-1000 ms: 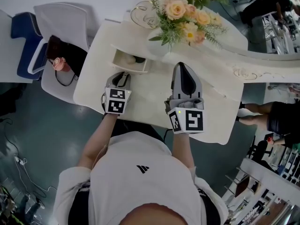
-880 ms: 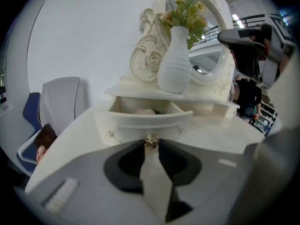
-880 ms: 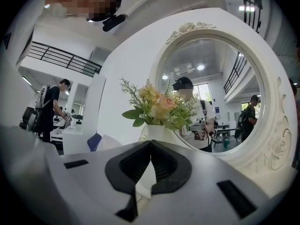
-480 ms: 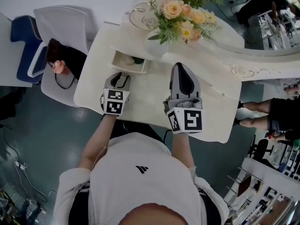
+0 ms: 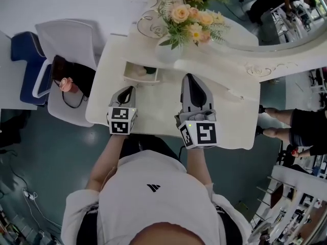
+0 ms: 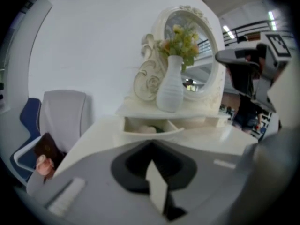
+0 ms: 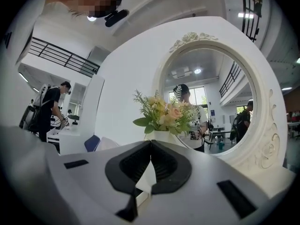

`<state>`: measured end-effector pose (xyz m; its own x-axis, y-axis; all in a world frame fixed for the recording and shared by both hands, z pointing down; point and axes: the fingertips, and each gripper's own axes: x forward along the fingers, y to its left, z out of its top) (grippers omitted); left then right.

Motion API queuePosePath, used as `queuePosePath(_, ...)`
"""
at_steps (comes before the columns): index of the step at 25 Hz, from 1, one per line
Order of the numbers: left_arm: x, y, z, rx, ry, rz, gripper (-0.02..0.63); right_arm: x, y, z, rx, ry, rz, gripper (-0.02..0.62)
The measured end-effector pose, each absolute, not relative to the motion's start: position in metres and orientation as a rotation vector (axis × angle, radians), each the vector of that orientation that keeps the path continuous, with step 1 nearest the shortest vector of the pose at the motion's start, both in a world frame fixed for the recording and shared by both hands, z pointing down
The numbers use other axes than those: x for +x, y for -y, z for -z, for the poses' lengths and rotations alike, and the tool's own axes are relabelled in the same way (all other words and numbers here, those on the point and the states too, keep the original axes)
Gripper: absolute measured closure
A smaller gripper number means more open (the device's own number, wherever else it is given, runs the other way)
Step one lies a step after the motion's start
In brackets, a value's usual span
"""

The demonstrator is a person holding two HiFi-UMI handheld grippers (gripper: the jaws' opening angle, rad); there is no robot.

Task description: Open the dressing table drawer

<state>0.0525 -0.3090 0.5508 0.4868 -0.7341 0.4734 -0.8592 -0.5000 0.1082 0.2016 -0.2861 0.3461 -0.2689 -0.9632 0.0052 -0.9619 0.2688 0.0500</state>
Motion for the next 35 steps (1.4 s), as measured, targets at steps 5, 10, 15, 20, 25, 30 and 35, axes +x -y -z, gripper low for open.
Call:
queuePosePath(5, 0.043, 0.31, -0.517, 2.474, 1.337, -0.434, 0.598, 0.198, 0.274, -0.343, 1.928, 2.442, 0.058, 0.604)
queuePosePath(10, 0.033, 0.31, -0.483, 2.534, 1.334, -0.349, 0.598, 0.197, 0.262, -0.341, 1.978, 2.406, 0.057, 0.604)
queuePosePath(15, 0.021, 0.307, -0.449, 2.582, 1.334, -0.249, 0.597, 0.194, 0.249, -0.34, 2.023, 2.371, 0.056, 0.604)
queuePosePath(20, 0.009, 0.304, -0.42, 2.635, 1.343, -0.179, 0.597, 0.187, 0.237, -0.337, 2.055, 2.35, 0.06, 0.604)
queuePosePath(25, -0.003, 0.297, -0.397, 2.693, 1.355, -0.144, 0.597, 0.178, 0.225, -0.334, 2.072, 2.334, 0.071, 0.604)
queuePosePath(30, -0.013, 0.291, -0.377, 2.722, 1.352, -0.084, 0.597, 0.169, 0.213, -0.329, 2.086, 2.318, 0.092, 0.604)
queuePosePath(35, -0.021, 0.283, -0.358, 2.756, 1.344, -0.033, 0.597, 0.165, 0.2, -0.324, 2.111, 2.298, 0.11, 0.604)
